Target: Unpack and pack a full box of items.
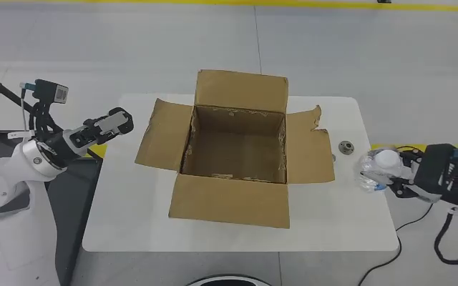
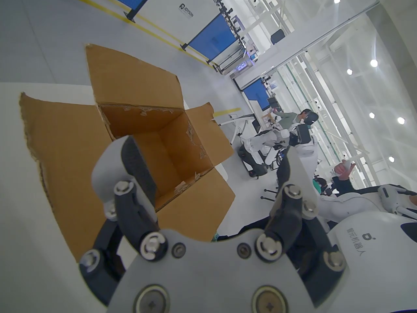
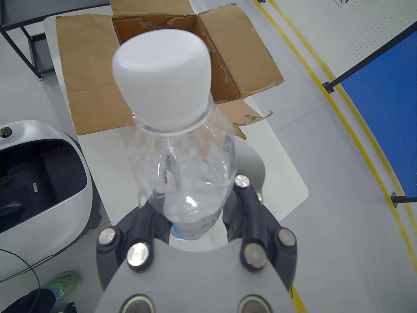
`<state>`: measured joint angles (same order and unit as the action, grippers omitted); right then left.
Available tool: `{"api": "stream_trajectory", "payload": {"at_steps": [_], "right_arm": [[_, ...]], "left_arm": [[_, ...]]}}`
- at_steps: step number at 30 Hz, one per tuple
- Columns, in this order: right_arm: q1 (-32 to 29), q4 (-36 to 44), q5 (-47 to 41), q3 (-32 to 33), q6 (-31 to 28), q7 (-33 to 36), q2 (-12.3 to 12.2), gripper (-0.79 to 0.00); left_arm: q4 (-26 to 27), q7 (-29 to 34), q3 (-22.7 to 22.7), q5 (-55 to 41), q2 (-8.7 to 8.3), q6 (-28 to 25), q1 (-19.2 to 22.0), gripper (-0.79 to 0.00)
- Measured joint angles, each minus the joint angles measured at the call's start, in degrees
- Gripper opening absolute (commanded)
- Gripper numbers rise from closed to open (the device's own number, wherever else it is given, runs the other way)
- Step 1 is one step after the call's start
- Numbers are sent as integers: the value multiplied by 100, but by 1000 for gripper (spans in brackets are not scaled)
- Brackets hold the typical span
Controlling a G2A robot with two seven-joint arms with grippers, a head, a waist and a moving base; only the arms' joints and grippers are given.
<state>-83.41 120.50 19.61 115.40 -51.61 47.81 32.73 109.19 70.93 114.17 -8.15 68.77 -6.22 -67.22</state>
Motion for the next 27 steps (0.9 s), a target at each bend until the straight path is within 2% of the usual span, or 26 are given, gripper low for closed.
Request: {"api": "stream_trajectory", "payload": {"at_steps": [3, 6, 12, 17, 22, 25, 27], "right_arm": [[301, 56, -147, -268, 35, 24, -67, -785], [864, 42, -433, -787, 184, 178, -168, -785], [2548, -301, -1019, -2396, 664, 520, -250, -785], [4184, -810, -1096, -3995, 953, 838, -53, -785], [5499, -1536, -1422, -5403, 1465, 1112, 304, -785], [5999, -1889, -1755, -6007, 1760, 1331, 484, -785], [6031, -1910, -1781, -6054, 1777, 1348, 493, -785]], "left_arm": [[0, 0, 0, 0, 0, 0, 0, 0], [0, 0, 0, 0, 0, 0, 0, 0], [0, 0, 0, 0, 0, 0, 0, 0], [0, 0, 0, 0, 0, 0, 0, 0], [0, 0, 0, 0, 0, 0, 0, 0], [0, 0, 0, 0, 0, 0, 0, 0], [0, 0, 0, 0, 0, 0, 0, 0]]}}
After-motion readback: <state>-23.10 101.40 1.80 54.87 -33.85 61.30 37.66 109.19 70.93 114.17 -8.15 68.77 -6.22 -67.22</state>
